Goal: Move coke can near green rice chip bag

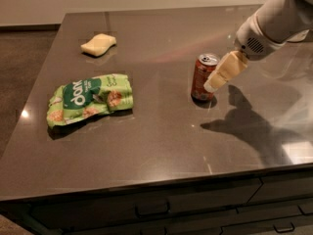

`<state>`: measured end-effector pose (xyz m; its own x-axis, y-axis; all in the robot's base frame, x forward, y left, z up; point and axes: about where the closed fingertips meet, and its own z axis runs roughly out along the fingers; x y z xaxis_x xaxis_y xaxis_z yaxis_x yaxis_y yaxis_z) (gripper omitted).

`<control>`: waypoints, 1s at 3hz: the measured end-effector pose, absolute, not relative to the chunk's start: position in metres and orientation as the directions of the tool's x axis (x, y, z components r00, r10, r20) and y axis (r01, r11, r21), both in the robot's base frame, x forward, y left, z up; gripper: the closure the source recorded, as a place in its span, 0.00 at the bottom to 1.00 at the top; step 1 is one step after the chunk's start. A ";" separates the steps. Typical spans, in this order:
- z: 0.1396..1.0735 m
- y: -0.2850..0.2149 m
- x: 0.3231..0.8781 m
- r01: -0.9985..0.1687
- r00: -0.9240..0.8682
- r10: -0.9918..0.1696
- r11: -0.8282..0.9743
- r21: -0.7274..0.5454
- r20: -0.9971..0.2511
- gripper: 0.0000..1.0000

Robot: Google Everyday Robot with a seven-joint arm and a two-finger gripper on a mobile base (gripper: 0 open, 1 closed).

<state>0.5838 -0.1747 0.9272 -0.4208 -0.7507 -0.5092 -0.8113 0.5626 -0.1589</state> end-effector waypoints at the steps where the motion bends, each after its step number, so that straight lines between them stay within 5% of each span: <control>1: 0.915 -0.164 0.592 -0.812 -0.426 -0.726 0.569 -0.126 -0.540 0.00; 3: 0.904 -0.143 0.600 -0.827 -0.413 -0.705 0.555 -0.087 -0.577 0.39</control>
Offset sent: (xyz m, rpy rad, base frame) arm 0.0228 0.0337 -0.0279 0.1177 0.0113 0.0066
